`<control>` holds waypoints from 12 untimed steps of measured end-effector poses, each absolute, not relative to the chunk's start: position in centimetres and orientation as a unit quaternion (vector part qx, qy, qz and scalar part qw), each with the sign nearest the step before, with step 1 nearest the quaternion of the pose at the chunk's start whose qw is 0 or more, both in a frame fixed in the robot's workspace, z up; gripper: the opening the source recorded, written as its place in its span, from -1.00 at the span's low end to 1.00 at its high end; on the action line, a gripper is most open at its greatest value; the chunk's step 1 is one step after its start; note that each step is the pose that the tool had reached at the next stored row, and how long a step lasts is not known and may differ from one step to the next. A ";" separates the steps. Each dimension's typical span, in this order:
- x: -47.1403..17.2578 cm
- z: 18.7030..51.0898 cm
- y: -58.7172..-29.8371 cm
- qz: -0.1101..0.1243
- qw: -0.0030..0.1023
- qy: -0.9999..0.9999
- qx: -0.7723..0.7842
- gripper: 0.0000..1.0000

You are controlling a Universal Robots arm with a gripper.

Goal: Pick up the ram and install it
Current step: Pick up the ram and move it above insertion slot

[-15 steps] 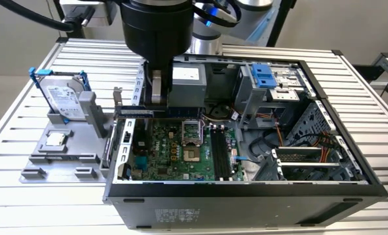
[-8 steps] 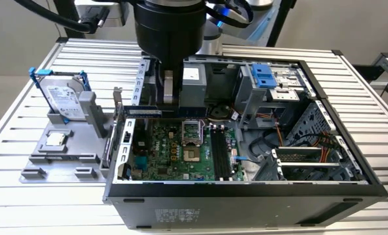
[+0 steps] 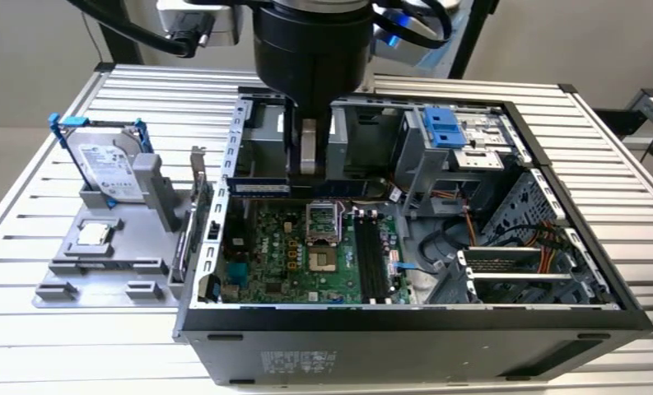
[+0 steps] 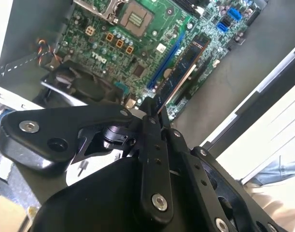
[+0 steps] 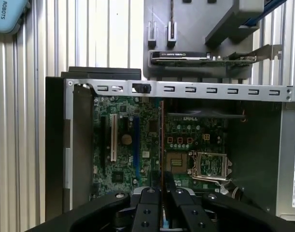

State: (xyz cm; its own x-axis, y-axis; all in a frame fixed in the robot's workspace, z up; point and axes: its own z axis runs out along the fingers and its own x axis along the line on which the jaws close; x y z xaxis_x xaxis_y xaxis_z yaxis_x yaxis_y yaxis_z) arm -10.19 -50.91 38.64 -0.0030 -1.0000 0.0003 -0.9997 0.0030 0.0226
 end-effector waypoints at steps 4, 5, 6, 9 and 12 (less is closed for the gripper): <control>-9.4 38.6 -50.9 -0.008 0.008 -0.708 0.706 -1.00; -9.2 38.6 -50.9 -0.008 0.008 -0.708 0.706 -1.00; -9.0 38.6 -50.9 -0.008 0.008 -0.708 0.706 -1.00; -8.5 38.6 -50.9 -0.008 0.009 -0.708 0.706 -1.00; -7.9 38.6 -50.9 -0.009 0.009 -0.708 0.706 -1.00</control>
